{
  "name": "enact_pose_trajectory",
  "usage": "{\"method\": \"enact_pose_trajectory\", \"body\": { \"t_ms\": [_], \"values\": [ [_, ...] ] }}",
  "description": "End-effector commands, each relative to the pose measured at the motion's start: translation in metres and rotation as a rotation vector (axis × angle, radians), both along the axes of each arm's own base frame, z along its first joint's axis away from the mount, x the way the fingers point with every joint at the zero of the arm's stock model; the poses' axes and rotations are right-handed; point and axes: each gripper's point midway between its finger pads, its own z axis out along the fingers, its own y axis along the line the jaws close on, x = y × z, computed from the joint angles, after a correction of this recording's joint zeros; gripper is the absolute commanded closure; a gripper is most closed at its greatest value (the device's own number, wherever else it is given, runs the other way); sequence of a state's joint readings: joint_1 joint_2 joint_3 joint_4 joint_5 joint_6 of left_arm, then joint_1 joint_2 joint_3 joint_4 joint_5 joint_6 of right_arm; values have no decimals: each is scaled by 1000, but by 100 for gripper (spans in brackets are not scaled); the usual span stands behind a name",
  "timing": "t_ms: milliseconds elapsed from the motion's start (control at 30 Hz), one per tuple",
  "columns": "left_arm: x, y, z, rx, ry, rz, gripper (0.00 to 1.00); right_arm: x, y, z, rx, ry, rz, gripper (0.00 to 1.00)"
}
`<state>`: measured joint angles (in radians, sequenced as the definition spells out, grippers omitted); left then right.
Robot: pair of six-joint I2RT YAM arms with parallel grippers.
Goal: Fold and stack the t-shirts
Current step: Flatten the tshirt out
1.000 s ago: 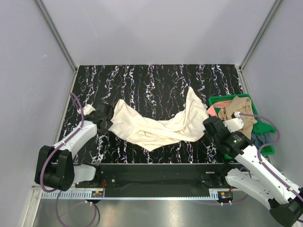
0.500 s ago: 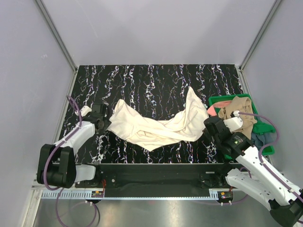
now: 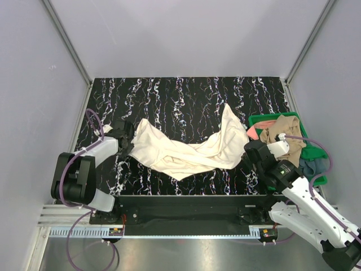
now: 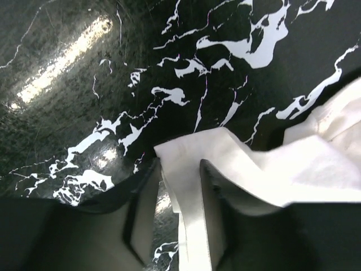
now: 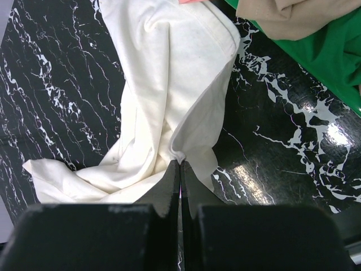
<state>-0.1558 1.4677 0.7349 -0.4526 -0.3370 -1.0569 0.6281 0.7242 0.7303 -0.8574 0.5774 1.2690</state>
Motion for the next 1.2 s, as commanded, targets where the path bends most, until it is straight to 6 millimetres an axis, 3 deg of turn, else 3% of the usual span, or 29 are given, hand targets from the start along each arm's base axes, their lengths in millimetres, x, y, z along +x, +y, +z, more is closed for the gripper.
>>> {"method": "enact_pose_trajectory", "body": {
  "t_ms": [0,133,267,367,400,467,500,533,600,633,667,700,733,767,800,833,867,900,967,1067,1167],
  "values": [
    [-10,2,-12,30,55,-4,69,0,0,1,12,-15,6,100],
    [-9,4,-10,46,50,-22,99,1,1,2,14,-15,4,100],
    [-6,5,3,60,16,-47,100,4,4,7,5,-12,17,100],
    [0,14,37,109,-64,-48,100,9,10,19,-32,-11,78,100],
    [8,16,66,117,-146,-54,100,10,13,24,-44,-17,103,100],
    [7,21,96,139,-214,-44,100,15,14,45,-87,-53,152,100],
    [12,23,135,139,-327,-39,100,17,13,54,-98,-76,158,100],
    [11,25,153,143,-373,-31,100,20,13,77,-100,-127,171,100],
    [14,30,222,136,-560,14,100,25,10,106,-107,-196,165,100],
    [15,30,247,129,-624,21,100,28,10,140,-100,-271,167,100],
    [14,31,298,114,-744,33,100,31,6,157,-101,-305,148,100],
    [13,30,323,102,-800,40,100,33,1,189,-98,-363,118,100],
    [10,28,344,79,-839,36,100,31,-2,203,-93,-385,106,100],
    [-1,27,393,45,-954,42,100,29,-5,216,-87,-409,99,100],
    [-10,27,414,26,-1005,36,100,22,-9,242,-57,-463,104,100],
    [-20,26,430,8,-1043,33,100,16,-10,252,-46,-484,118,100],
    [-44,28,461,-20,-1137,32,100,8,-8,261,-24,-502,156,100],
    [-57,29,472,-32,-1176,31,100,-6,-14,280,18,-551,166,100],
    [-93,32,493,-62,-1265,32,100,-26,-11,290,84,-585,230,100],
    [-128,29,501,-158,-1352,26,100,-60,-10,318,197,-716,324,100],
    [-141,19,509,-231,-1388,-19,100,-78,-9,340,236,-782,386,100]
  ]
}}
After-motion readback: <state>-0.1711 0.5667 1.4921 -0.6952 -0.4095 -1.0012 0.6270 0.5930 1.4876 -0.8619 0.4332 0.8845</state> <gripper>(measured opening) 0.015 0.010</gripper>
